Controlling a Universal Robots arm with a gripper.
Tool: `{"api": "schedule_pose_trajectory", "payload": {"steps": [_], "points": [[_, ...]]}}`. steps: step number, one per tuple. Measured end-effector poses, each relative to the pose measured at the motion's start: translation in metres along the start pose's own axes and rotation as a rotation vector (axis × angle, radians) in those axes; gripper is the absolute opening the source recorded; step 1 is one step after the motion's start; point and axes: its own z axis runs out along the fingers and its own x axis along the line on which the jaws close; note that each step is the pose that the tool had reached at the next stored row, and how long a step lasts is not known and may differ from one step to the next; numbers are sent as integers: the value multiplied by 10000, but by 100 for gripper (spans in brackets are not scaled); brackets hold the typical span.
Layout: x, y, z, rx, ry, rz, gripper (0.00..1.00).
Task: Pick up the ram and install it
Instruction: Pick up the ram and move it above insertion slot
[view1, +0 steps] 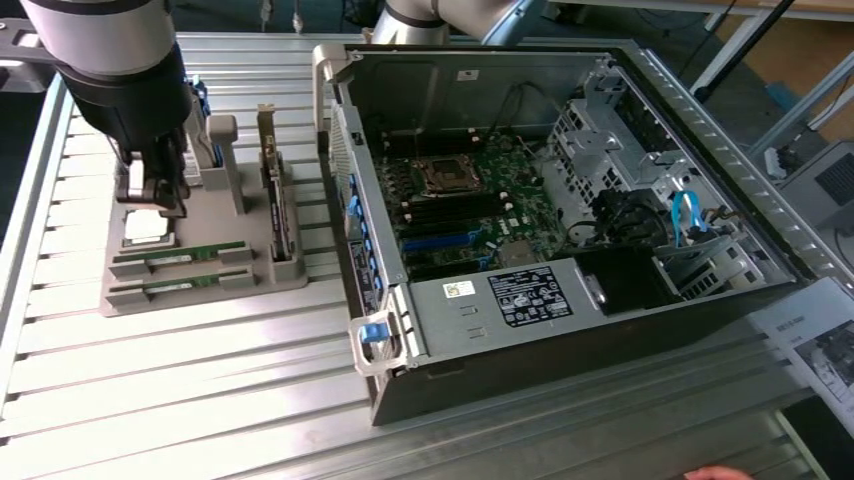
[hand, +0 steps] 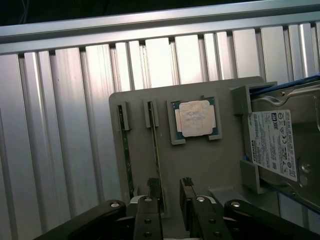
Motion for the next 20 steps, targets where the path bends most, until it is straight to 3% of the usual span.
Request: {"api": "schedule_pose_trajectory", "payload": {"steps": [12, 20], "points": [[20, -3, 126, -1, 0, -2, 30], [56, -7, 127, 0, -1, -2, 30]]}}
